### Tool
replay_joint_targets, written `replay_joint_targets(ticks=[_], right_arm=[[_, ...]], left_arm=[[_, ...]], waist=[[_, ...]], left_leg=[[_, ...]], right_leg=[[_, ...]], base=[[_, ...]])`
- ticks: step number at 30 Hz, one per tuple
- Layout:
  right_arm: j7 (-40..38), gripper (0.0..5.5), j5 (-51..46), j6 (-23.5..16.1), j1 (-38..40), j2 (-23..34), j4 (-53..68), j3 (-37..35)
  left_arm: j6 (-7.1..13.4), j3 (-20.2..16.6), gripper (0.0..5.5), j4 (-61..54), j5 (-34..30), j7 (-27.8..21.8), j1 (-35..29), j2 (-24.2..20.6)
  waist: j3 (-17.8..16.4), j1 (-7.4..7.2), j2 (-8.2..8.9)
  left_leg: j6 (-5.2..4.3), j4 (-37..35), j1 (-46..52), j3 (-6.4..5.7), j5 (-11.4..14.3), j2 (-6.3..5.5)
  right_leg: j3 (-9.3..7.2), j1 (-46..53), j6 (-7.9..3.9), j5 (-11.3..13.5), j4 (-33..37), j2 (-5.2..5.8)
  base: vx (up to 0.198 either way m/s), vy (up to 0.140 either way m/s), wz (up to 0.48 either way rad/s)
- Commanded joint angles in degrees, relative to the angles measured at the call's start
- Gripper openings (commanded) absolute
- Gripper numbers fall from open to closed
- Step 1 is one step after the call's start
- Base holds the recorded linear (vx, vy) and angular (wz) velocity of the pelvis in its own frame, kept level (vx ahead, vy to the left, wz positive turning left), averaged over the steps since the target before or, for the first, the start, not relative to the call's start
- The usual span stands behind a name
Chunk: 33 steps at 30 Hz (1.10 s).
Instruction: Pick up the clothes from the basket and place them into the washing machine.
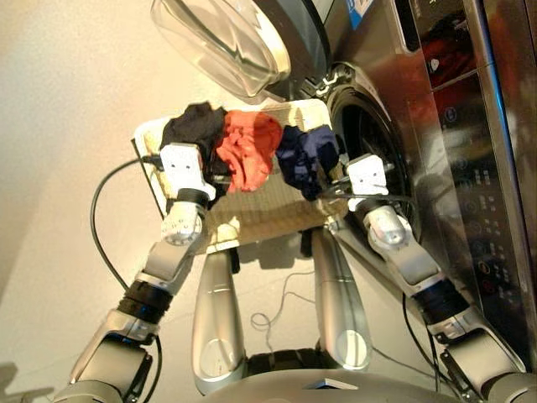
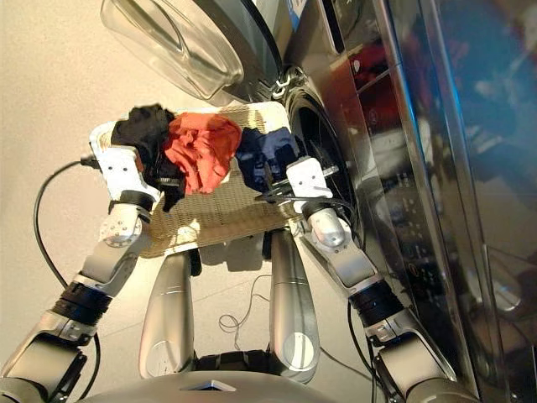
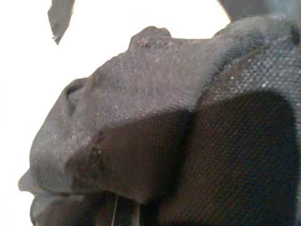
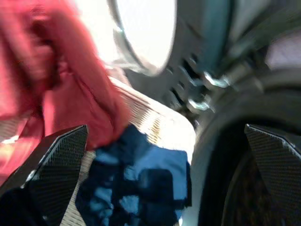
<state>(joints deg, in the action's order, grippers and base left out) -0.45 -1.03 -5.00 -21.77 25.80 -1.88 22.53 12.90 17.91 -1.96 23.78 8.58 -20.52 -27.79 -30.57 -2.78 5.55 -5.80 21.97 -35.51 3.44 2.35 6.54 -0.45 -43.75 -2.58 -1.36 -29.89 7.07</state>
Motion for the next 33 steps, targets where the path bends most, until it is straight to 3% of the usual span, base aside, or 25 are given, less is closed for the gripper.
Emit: replay_joint_targets(ticks=[1,7,16,20,33], right_arm=[[3.79,5.5,2.84,-0.14,-9.23,8.86,5.2,2.32],[9.47,5.5,5.45,1.83,-17.46,7.96,4.78,7.59],[10.02,5.5,7.2,-0.32,-32.09,3.83,2.26,14.53],[9.48,5.5,6.7,-1.11,-36.88,1.76,0.88,16.55],[5.59,5.5,9.75,-2.07,-41.4,-2.44,-0.96,16.22]], left_arm=[[4.23,1.88,0.0,-11.71,2.29,-4.92,-3.81,-0.09],[2.72,7.54,0.0,-14.87,6.18,-10.35,-8.33,0.34],[-0.35,16.83,0.0,-16.15,18.11,-17.37,-11.05,3.98],[-1.46,19.62,0.0,-16.01,21.18,-19.13,-11.54,3.58],[-2.59,21.89,0.0,-14.2,22.78,-18.62,-11.99,2.89]], waist=[[0.78,0.64,-3.16],[0.78,0.83,-3.33],[0.78,1.17,-3.92],[0.78,1.28,-4.04],[0.78,1.37,-4.87]], left_leg=[[0.1,4.5,0.45,-0.38,2.93,0.82],[0.23,4.76,0.22,0.03,2.93,1.03],[0.46,5.89,-1.4,0.2,2.74,0.98],[0.49,5.9,-1.66,0.47,2.5,1.0],[0.6,6.68,-2.62,0.59,2.44,1.07]], right_leg=[[2.46,6.36,-4.42,-1.68,3.38,0.7],[2.99,5.66,-4.29,-1.6,2.93,0.49],[3.58,4.03,-4.31,-1.06,2.41,0.44],[3.68,3.74,-4.32,-0.71,2.45,0.47],[3.82,2.6,-4.2,-0.82,1.42,0.48]], base=[[0.0,0.0,0.0],[0.0,0.0,0.0],[0.0,0.0,0.0],[0.0,0.0,0.0],[0.0,0.0,0.0]])
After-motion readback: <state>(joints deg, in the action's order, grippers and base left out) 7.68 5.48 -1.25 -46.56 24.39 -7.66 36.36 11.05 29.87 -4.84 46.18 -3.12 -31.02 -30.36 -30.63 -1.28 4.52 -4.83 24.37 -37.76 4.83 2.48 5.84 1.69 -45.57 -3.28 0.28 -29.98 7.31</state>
